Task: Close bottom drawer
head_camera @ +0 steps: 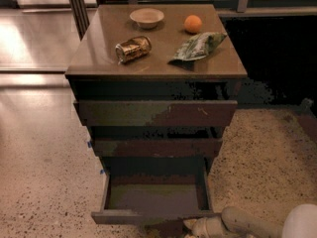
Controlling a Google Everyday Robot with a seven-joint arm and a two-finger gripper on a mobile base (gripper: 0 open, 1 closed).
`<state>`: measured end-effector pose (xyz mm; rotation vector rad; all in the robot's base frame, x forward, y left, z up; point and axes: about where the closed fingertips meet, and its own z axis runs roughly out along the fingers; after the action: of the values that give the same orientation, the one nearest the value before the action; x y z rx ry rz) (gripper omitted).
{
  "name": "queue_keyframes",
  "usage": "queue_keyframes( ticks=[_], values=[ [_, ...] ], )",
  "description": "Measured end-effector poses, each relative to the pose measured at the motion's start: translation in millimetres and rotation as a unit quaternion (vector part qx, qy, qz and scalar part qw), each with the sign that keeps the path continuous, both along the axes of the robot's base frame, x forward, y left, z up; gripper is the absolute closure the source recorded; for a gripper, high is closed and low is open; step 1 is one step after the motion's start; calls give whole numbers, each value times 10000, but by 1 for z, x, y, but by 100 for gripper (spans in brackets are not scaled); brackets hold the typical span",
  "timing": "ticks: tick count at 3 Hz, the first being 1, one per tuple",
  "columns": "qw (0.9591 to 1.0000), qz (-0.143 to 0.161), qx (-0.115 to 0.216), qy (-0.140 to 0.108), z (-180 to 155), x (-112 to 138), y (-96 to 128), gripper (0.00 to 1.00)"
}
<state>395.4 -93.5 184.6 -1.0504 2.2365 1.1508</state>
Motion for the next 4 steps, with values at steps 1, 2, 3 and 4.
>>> queue_keyframes(
  ticks=[1,2,3,4],
  values=[
    [9977,-127,-383,-537,12,33,-8,0],
    [9922,-25,-926,-829,29,24,2,0],
    [9912,-45,-1084,-757,26,-5,17,0],
    [9912,-42,-1085,-751,26,-5,17,0]
  ],
)
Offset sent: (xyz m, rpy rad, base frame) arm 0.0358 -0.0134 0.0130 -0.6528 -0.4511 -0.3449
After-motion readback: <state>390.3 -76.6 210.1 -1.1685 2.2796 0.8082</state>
